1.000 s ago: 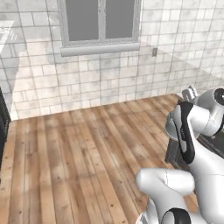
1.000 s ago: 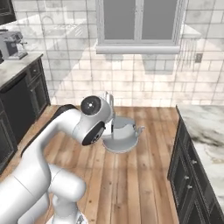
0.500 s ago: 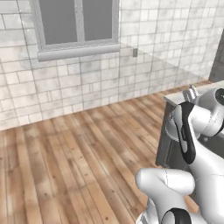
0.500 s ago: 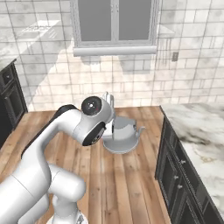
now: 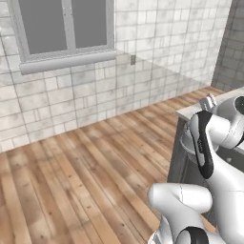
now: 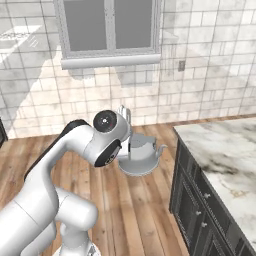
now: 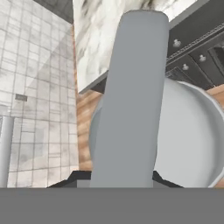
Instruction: The kettle is done boiling. Turn off the stove, then wait for 300 timesteps before moving the kettle to the dining table.
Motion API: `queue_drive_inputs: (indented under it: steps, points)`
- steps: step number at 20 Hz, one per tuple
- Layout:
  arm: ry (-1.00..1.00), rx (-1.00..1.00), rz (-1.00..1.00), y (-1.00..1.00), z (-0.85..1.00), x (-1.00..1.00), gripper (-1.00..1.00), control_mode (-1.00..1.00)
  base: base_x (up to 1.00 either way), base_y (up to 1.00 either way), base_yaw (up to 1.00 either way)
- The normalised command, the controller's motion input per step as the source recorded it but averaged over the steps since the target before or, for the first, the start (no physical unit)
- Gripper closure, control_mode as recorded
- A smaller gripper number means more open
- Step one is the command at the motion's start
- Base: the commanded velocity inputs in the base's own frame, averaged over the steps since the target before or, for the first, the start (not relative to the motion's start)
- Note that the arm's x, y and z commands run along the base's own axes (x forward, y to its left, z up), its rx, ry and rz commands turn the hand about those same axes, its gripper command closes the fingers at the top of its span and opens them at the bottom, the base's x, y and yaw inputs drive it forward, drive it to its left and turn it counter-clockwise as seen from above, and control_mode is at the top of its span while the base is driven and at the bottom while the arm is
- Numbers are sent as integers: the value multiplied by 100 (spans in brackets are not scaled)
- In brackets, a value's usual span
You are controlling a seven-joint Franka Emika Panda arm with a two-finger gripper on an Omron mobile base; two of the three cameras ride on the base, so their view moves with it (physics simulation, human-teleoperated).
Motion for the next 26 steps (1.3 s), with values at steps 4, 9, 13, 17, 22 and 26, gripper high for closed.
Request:
queue_drive_inputs:
  steps: [4, 9, 13, 17, 22, 26]
  points:
    - [0, 0, 0, 0, 0, 0, 100, 100, 51, 43, -25]
    - [0, 0, 0, 0, 0, 0, 100, 100, 47, 48, -26]
    - [0, 0, 0, 0, 0, 0, 100, 100, 47, 48, -24]
    - [0, 0, 0, 0, 0, 0, 100, 100, 40, 48, -27]
    - [0, 0, 0, 0, 0, 0, 100, 100, 38, 50, -28]
    - [0, 0, 0, 0, 0, 0, 100, 100, 35, 51, -30]
